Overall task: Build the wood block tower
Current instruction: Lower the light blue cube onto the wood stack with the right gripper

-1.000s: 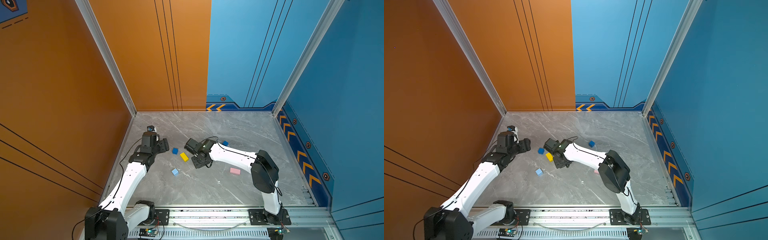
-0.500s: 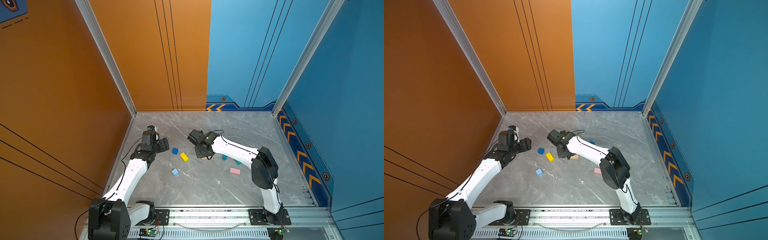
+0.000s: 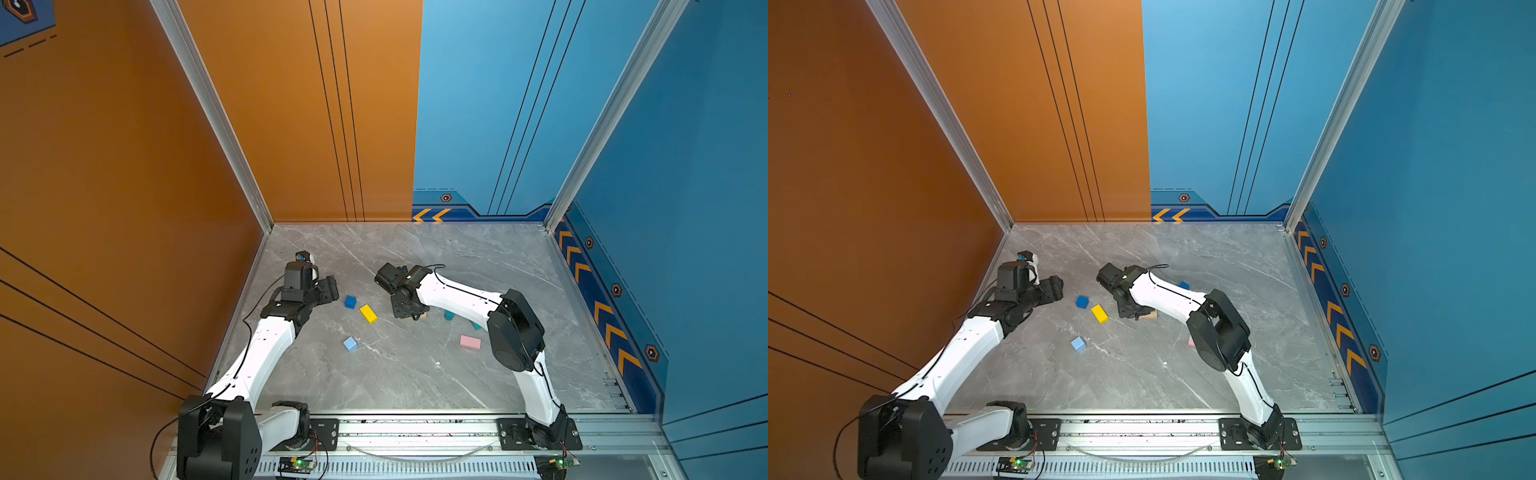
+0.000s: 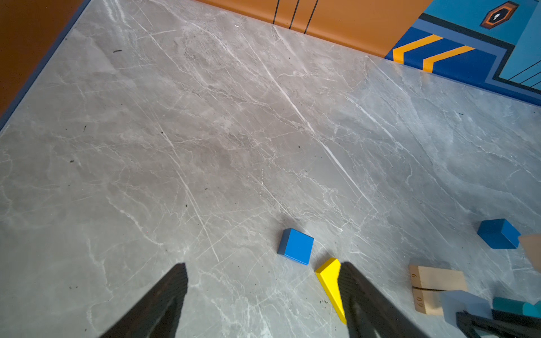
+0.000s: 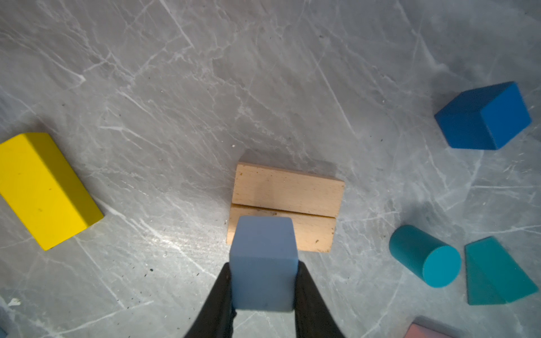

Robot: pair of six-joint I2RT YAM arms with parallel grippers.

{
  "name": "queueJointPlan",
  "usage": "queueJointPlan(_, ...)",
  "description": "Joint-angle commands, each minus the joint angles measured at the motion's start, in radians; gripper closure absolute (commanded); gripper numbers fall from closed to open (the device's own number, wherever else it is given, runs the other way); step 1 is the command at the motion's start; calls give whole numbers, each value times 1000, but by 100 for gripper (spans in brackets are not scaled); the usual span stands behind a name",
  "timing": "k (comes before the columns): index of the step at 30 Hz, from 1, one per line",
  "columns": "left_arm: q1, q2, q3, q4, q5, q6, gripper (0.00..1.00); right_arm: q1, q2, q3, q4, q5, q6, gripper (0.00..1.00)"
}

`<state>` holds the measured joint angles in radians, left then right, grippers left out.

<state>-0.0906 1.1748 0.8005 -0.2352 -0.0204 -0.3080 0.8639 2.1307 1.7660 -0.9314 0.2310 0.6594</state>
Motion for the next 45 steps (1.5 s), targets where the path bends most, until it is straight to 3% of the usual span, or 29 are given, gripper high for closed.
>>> queueJointPlan(1,11,6,-6,7,17,-3,17,-12,-12,-14,14,-16,32,100)
queueJointPlan(45,20,13,-8,4,19,-3,17,-46,-1,-59,76,-72,75,98)
